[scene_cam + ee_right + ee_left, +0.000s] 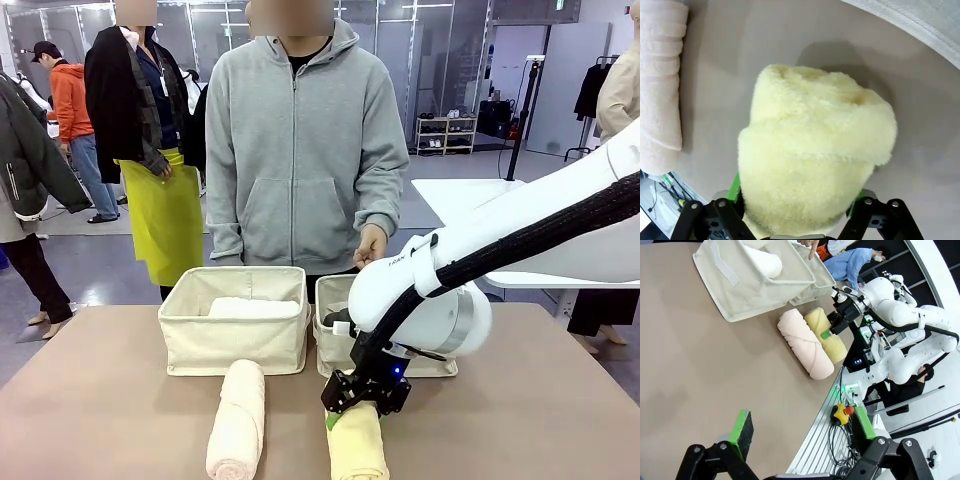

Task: Divide the towels into two baskets.
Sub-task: Pick up one hotel-folded towel from the bottom of the table and place it in the Fabric basket indicated by the person.

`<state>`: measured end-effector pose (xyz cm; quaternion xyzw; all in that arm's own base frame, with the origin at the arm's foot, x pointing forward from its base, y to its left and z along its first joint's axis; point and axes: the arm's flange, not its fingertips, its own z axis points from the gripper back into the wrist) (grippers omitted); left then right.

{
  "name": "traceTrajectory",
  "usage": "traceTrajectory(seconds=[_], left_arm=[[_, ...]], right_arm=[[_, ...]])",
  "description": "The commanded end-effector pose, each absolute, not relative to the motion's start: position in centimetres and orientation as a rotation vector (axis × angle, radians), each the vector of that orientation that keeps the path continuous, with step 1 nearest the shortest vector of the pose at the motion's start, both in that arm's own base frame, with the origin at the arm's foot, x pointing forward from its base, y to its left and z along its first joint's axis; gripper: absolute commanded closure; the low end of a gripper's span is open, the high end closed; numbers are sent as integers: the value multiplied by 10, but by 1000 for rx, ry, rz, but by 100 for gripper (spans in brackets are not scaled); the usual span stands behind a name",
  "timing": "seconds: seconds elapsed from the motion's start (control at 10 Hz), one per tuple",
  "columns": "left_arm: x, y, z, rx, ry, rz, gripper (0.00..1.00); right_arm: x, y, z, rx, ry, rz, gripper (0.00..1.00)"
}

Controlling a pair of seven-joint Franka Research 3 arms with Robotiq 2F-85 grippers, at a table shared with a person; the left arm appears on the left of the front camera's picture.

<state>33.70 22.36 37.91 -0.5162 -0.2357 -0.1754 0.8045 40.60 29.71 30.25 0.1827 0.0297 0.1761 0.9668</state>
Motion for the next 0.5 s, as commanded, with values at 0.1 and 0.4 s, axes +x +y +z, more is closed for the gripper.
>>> traceTrajectory(seconds=[0.1, 0.4], left_arm=[[331, 224, 383, -1107, -498, -384, 0], [331, 224, 383, -1107, -498, -384, 0]], right_arm=[[401, 295, 302, 344, 70, 371, 40], [391, 282, 321, 342, 37, 346, 68]])
